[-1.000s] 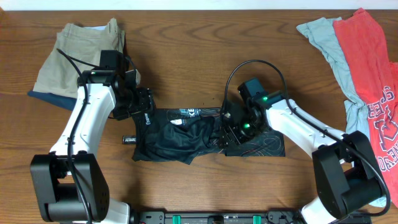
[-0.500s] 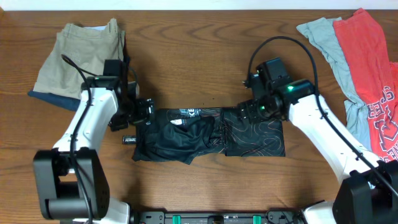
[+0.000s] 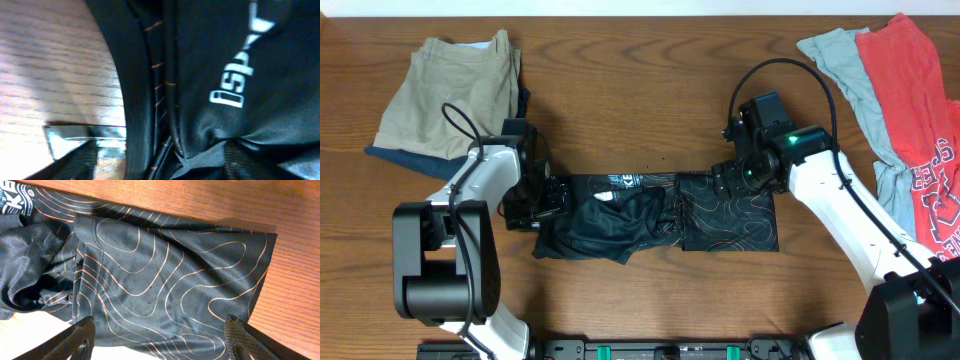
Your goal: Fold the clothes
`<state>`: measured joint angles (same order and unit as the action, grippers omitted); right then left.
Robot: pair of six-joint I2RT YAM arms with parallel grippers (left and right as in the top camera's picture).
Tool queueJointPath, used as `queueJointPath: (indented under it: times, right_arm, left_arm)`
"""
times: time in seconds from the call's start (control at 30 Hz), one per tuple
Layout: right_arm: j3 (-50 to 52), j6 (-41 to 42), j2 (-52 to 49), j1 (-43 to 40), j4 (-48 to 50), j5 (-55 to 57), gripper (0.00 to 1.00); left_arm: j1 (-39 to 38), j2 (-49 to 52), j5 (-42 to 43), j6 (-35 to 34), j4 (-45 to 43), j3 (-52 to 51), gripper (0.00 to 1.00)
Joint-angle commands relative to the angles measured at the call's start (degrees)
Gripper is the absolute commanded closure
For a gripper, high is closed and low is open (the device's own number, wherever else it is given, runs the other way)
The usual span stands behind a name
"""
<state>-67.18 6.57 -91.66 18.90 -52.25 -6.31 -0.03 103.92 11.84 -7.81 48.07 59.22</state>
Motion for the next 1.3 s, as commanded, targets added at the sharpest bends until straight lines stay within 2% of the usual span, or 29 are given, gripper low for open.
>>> queueJointPath:
  times: [0.0,0.07,0.2,0.27,0.47,0.67,0.97,1.1,1.27]
  right_arm:
    - [-0.42,0.7,-0.11,-0.5,0.13,0.98,0.19]
    - [-0.42,0.7,-0.11,-0.83,0.04,1.01,0.19]
    - [-0.42,0.7,-0.11,-1.49,-0.04,0.98,0.2]
    - [-0.42,0.7,-0.11,-1.49,-0.04,1.01,0.19]
    - [-0.42,0.74,-0.11,-1.75,-0.5,3.15,0.2]
    - [-0.42,2.29,-0.11,-3.15,-1.84,6.8,0.19]
    - [-0.42,2.84,-0.11,-9.09,-4.48,9.14,0.18]
    - [-0.42,2.84,-0.11,-11.72,-4.61,9.09,0.18]
    - [-0.42,2.84,-0.11,-13.68,-4.55,9.11,0.16]
  left_arm:
    - [-0.17,1.66,3.15,0.26,-0.2,-0.42,0.32]
    - [-0.52,1.66,3.15,0.26,-0.2,-0.42,0.38]
    - [-1.07,1.66,3.15,0.26,-0.26,-0.42,0.58]
    - [-1.07,1.66,3.15,0.28,-0.42,-0.42,0.73]
    - [-0.96,1.62,3.13,0.28,-1.05,-0.26,0.93]
    - [1.31,1.05,2.75,0.28,-0.33,2.03,0.94]
    - [11.54,-1.18,-9.97,0.24,8.2,13.51,0.94]
    - [13.6,-1.88,-8.72,-0.46,13.88,19.78,0.94]
    - [10.21,-3.61,3.17,-0.44,18.36,22.43,0.94]
